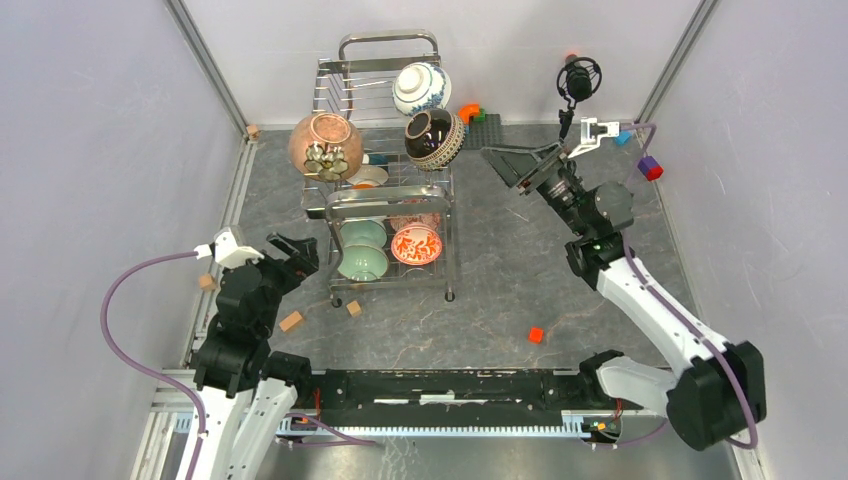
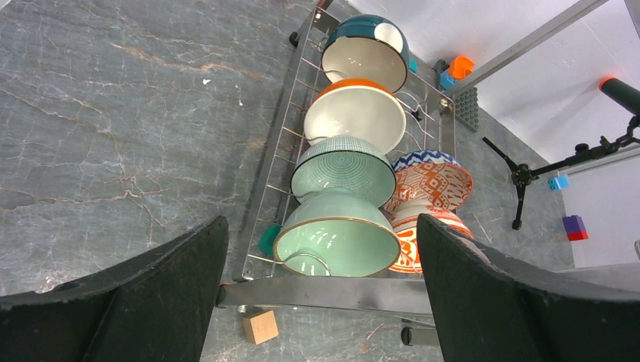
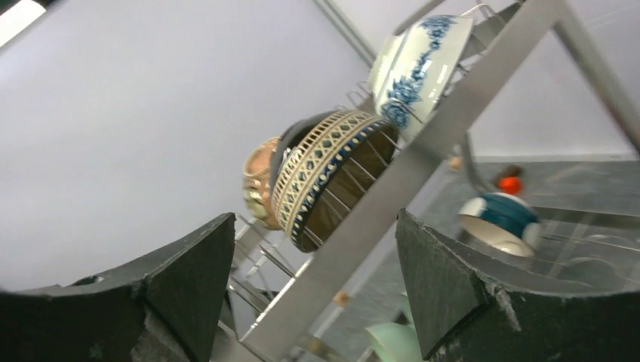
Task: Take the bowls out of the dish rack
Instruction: Pick up the bowl from the dish rack.
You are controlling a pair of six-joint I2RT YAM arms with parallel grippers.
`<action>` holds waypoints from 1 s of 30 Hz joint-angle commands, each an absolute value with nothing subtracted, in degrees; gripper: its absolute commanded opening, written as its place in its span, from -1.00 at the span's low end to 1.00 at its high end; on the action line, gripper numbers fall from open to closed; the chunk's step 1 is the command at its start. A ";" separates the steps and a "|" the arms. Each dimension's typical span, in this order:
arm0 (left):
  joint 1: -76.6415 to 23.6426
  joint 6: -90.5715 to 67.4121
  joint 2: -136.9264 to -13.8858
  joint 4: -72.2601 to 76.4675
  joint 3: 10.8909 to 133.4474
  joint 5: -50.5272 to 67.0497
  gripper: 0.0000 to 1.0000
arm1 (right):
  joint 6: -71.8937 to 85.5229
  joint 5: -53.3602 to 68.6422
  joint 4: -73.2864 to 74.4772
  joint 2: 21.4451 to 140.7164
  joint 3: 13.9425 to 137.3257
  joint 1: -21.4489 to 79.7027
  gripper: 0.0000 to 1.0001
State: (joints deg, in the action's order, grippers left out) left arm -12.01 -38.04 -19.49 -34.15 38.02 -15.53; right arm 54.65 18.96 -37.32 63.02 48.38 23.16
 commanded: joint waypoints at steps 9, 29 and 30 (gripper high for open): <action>-11.80 -38.01 -18.61 -32.69 37.90 -17.24 0.99 | 77.36 28.43 -71.44 72.66 46.78 21.43 0.57; -11.59 -38.24 -18.37 -33.08 37.73 -18.90 0.99 | 76.29 25.19 -70.36 77.19 48.93 23.18 0.66; -11.61 -38.24 -18.29 -33.15 37.77 -18.97 0.99 | 76.34 24.97 -70.34 77.42 49.03 23.18 0.66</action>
State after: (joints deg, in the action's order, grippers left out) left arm -11.97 -38.06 -18.94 -34.15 38.02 -17.93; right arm 76.49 26.37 -67.24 76.14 46.72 22.94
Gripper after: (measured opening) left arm 0.994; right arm 0.829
